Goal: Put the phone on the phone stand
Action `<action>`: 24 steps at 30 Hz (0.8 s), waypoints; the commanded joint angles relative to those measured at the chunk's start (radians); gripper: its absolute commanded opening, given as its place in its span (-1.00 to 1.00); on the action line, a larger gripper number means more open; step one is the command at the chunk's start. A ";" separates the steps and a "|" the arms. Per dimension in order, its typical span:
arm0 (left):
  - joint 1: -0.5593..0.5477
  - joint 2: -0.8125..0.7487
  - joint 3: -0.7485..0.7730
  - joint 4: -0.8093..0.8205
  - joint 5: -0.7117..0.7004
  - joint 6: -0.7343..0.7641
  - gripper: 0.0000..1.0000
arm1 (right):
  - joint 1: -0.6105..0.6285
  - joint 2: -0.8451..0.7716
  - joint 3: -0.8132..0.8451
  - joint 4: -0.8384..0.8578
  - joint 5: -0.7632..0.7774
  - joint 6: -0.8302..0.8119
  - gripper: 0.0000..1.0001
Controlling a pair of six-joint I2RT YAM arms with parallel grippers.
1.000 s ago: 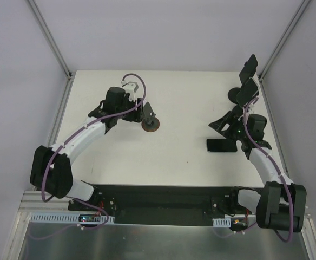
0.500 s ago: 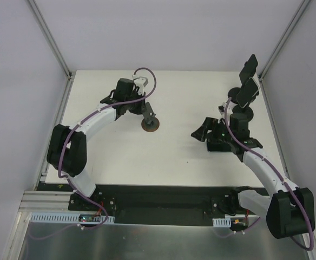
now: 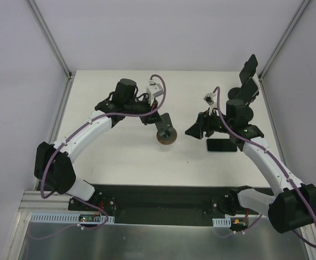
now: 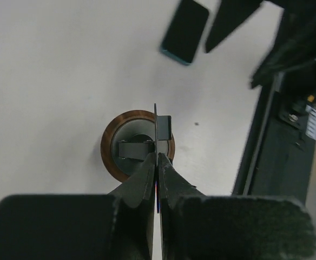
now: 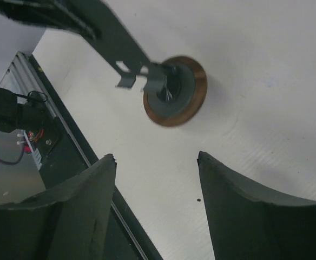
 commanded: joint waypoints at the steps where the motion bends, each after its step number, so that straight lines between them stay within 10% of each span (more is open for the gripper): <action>1: -0.142 -0.115 0.017 -0.018 0.264 0.109 -1.00 | 0.028 -0.011 0.118 -0.061 -0.208 -0.086 0.21; 13: -0.256 -0.189 0.049 -0.036 0.387 0.077 -1.00 | 0.175 -0.195 0.052 -0.022 -0.252 0.004 -0.12; 24: -0.268 -0.206 0.036 -0.038 0.403 0.092 -1.00 | 0.189 -0.353 0.057 -0.088 -0.201 0.044 0.25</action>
